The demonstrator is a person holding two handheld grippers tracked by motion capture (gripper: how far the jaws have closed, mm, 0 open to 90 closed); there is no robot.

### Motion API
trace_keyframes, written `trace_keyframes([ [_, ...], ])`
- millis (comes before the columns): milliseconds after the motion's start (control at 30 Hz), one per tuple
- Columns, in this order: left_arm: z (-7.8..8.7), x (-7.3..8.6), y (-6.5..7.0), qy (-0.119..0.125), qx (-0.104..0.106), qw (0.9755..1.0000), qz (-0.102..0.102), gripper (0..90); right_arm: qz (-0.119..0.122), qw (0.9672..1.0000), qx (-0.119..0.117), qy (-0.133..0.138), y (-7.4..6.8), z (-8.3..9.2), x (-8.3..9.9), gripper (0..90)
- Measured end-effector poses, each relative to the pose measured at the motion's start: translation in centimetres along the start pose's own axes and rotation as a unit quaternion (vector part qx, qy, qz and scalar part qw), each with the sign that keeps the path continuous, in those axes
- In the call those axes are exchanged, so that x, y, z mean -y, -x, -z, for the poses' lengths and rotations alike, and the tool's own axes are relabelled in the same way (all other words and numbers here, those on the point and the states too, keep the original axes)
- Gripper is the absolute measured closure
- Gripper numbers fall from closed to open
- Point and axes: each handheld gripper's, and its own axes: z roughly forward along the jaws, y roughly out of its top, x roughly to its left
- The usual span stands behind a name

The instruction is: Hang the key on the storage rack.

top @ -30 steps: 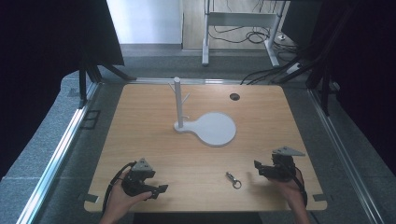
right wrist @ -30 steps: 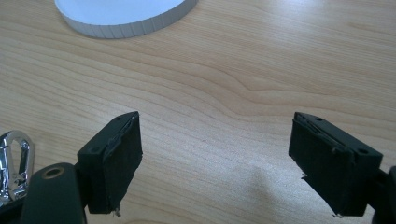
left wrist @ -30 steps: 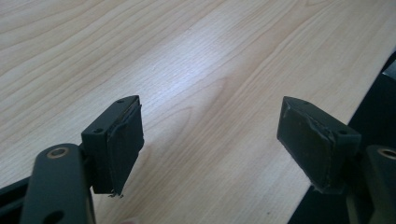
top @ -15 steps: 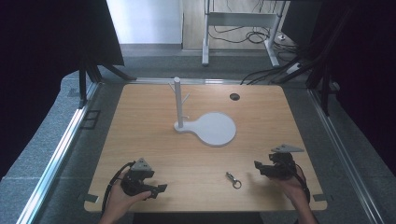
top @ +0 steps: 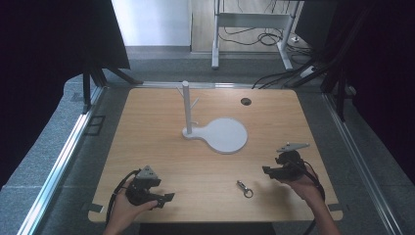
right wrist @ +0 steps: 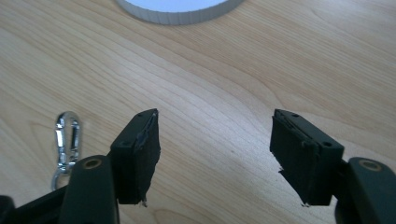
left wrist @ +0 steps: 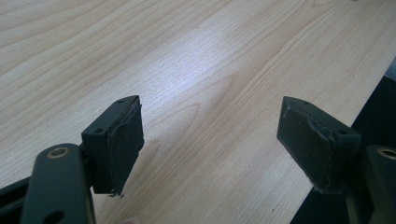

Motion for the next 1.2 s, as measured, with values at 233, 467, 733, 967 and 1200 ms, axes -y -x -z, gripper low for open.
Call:
trace_keyframes([
  [233,-0.1,0.0,0.1,-0.001,0.0,1.0,-0.001,23.2,0.022,0.9996,-0.006,-0.017,-0.5,0.9,-1.5,35.6],
  [467,0.1,0.0,0.1,0.001,0.001,1.0,0.0,23.2,0.052,0.9971,-0.013,-0.055,-1.8,1.4,-3.3,37.8],
  [733,-0.1,0.0,0.1,-0.003,0.001,1.0,-0.003,23.2,0.082,0.9932,-0.018,-0.081,-2.9,1.3,-4.6,40.8],
  [967,-0.2,0.0,0.2,-0.005,0.001,1.0,-0.003,23.2,0.1,0.9899,-0.02,-0.099,-3.7,0.9,-5.0,43.3],
  [1200,-0.3,0.0,0.2,-0.008,0.002,1.0,-0.003,23.2,0.113,0.9863,-0.029,-0.116,-4.7,0.6,-5.8,44.5],
])
